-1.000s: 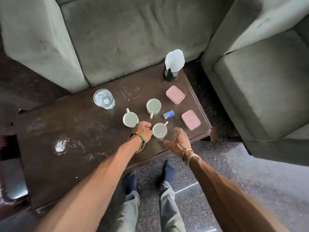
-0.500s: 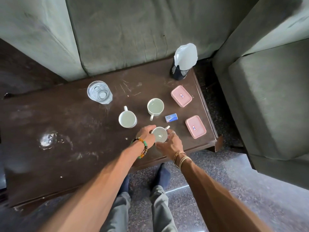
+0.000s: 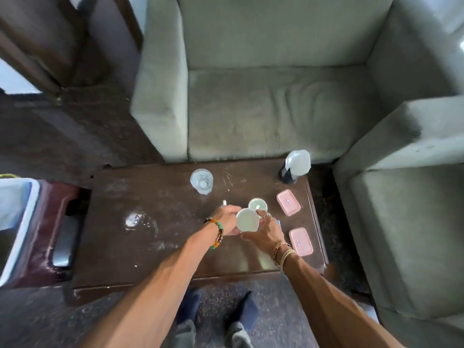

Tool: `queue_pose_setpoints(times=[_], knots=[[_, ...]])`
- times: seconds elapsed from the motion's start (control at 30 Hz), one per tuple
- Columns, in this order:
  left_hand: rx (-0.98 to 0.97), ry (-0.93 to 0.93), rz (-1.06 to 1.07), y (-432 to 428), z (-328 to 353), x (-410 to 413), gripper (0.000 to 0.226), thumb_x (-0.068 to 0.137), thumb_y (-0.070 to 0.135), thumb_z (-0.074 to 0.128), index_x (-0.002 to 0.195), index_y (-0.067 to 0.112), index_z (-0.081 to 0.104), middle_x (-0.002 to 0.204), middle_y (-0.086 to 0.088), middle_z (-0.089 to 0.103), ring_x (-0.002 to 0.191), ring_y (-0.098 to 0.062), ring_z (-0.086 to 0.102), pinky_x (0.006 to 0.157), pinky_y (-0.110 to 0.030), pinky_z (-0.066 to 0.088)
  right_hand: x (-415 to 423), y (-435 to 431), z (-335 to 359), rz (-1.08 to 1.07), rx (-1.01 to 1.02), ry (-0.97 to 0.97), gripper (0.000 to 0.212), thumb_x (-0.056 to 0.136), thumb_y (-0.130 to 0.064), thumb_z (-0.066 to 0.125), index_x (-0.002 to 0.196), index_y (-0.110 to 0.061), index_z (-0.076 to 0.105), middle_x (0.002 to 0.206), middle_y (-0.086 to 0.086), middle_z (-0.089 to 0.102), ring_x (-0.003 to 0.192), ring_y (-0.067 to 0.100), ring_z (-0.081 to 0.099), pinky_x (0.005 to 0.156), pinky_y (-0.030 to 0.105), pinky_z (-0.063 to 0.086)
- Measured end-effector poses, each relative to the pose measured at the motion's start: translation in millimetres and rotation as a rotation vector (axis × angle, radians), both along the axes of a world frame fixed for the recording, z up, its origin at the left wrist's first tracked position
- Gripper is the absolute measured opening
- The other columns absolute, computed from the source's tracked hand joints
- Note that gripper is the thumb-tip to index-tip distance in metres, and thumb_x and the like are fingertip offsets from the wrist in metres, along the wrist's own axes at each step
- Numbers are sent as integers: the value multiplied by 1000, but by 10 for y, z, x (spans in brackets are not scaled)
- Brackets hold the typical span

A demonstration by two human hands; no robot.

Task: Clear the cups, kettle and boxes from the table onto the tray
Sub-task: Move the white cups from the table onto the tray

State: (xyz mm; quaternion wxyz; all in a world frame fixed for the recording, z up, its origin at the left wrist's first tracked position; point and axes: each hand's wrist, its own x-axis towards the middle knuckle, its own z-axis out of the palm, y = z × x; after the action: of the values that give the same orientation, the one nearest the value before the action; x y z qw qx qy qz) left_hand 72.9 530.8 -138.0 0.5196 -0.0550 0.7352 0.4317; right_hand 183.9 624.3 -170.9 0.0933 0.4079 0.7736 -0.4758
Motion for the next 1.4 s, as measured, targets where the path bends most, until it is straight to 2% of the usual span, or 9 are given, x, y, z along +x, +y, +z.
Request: queue_pose_setpoints(times=[0.07,0.17,0.3,0.43,0.63,0.8,1.1,1.27,1.4], knots=[[46,34,56,-78,432,-128,45,86,-15,43,115,12,65,112,-12,57,103,-32,57,88,-48,55,-201,6,395,41,15,42,71,64,-20,89,126,-12,58,110,3,61,91,15,56,68,6,39],[119,116,157,-335,1041,-328,46,85,-16,44,123,5,62,116,-18,62,98,-35,64,86,-48,55,-562,-104,986,188,66,72,75,64,-26,88,131,-16,57,123,2,62,107,21,60,89,28,47],[149,209,287,-860,1658,-539,48,85,-11,44,122,14,63,107,-14,67,75,-21,64,84,-42,57,-1017,-480,1591,288,122,150,77,63,-27,87,132,-19,55,122,2,62,107,20,59,85,25,43],[184,225,437,-1566,2014,-713,58,79,-20,42,121,15,62,119,-14,65,108,-32,63,84,-42,56,-1341,-1086,1951,370,118,224,85,63,-28,88,138,-17,49,121,1,61,103,18,58,82,22,39],[218,183,618,-2828,2074,-745,58,78,-24,36,115,11,64,120,-14,62,104,-29,60,89,-42,55,-1547,-2258,2032,547,135,244,83,64,-26,88,137,-14,51,126,7,63,114,27,60,98,41,48],[232,193,704,-3850,2224,-713,56,80,-24,37,122,4,61,132,-15,56,121,-33,54,94,-45,53,-1626,-3266,2160,645,121,290,75,61,-24,89,128,-13,56,120,8,63,111,28,60,96,43,49],[283,305,816,-5203,2394,-1035,41,90,-8,50,130,3,55,135,-21,55,110,-30,62,91,-37,55,-2136,-4523,2594,785,96,375,73,52,-31,92,119,-23,64,103,-8,63,95,15,62,64,18,43],[220,308,854,-5682,2179,-1238,40,88,-11,49,124,2,58,130,-20,59,89,-22,63,70,-29,61,-2390,-4977,2421,857,74,340,76,56,-33,91,124,-21,60,103,-7,60,96,16,59,76,25,43],[224,208,923,-5912,1933,-1558,41,77,-24,47,96,3,71,112,-12,67,89,-23,66,62,-35,61,-2714,-5163,2145,884,26,298,73,59,-29,91,125,-19,61,103,-5,63,99,18,60,77,23,43]])
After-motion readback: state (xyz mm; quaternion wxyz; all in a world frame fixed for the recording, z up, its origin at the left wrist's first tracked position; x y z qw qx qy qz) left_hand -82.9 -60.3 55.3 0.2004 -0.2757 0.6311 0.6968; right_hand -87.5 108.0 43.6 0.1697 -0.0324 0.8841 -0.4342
